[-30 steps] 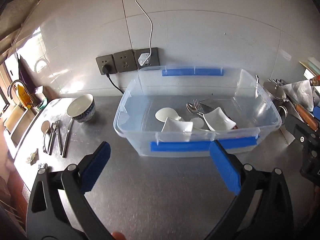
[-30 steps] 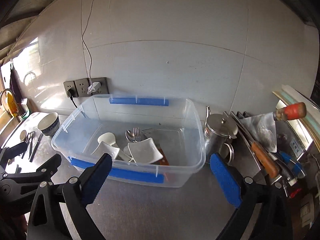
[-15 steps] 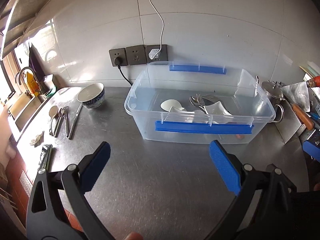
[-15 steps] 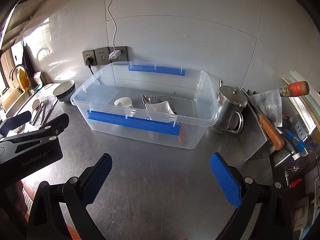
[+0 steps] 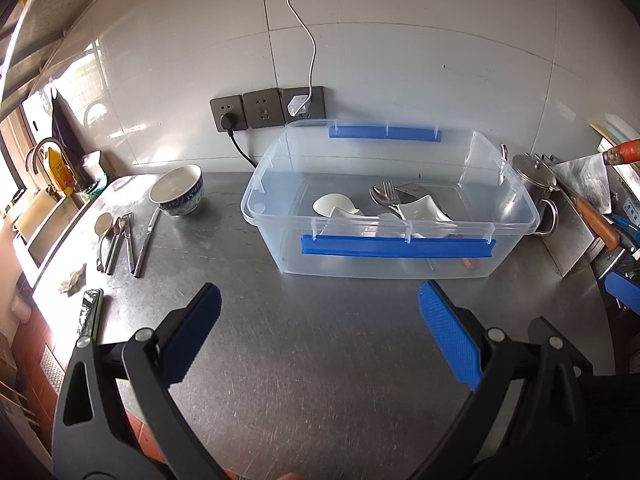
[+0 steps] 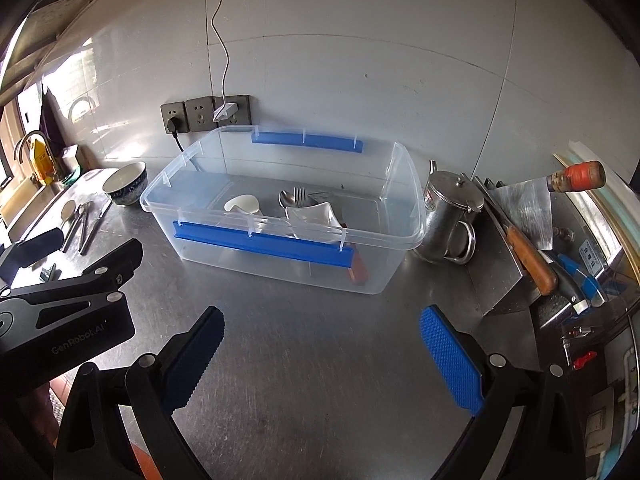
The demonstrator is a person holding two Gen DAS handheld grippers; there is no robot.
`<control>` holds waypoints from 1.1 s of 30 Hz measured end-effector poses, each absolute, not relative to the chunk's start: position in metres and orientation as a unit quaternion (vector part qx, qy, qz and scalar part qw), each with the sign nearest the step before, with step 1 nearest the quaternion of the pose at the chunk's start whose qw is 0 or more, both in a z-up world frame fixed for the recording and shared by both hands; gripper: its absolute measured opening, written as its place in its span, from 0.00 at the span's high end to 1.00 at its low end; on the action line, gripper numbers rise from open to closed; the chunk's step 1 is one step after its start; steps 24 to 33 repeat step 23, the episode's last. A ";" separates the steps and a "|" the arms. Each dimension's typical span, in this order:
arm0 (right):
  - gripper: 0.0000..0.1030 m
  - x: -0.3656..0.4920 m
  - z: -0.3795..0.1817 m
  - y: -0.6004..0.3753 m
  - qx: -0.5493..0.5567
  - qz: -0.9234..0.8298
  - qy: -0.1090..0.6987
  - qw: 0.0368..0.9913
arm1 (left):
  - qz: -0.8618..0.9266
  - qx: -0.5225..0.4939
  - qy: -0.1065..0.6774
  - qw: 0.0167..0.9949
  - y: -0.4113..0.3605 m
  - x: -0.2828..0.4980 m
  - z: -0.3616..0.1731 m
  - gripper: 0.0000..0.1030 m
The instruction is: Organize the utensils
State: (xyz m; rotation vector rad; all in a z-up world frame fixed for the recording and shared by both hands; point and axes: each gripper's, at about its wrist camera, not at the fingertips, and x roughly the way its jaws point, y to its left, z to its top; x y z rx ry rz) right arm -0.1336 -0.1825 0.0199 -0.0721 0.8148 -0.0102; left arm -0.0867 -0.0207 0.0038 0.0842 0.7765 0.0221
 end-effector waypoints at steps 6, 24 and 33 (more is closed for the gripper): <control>0.05 -0.137 0.018 -0.188 -0.024 -0.025 0.401 0.915 | -0.003 0.041 0.394 0.918 -0.024 -0.085 -0.003 0.08; 0.05 -0.142 0.016 -0.204 0.009 -0.042 0.417 0.908 | -0.026 0.052 0.400 0.915 -0.040 -0.083 -0.008 0.08; 0.05 -0.142 0.016 -0.204 0.009 -0.042 0.417 0.908 | -0.026 0.052 0.400 0.915 -0.040 -0.083 -0.008 0.08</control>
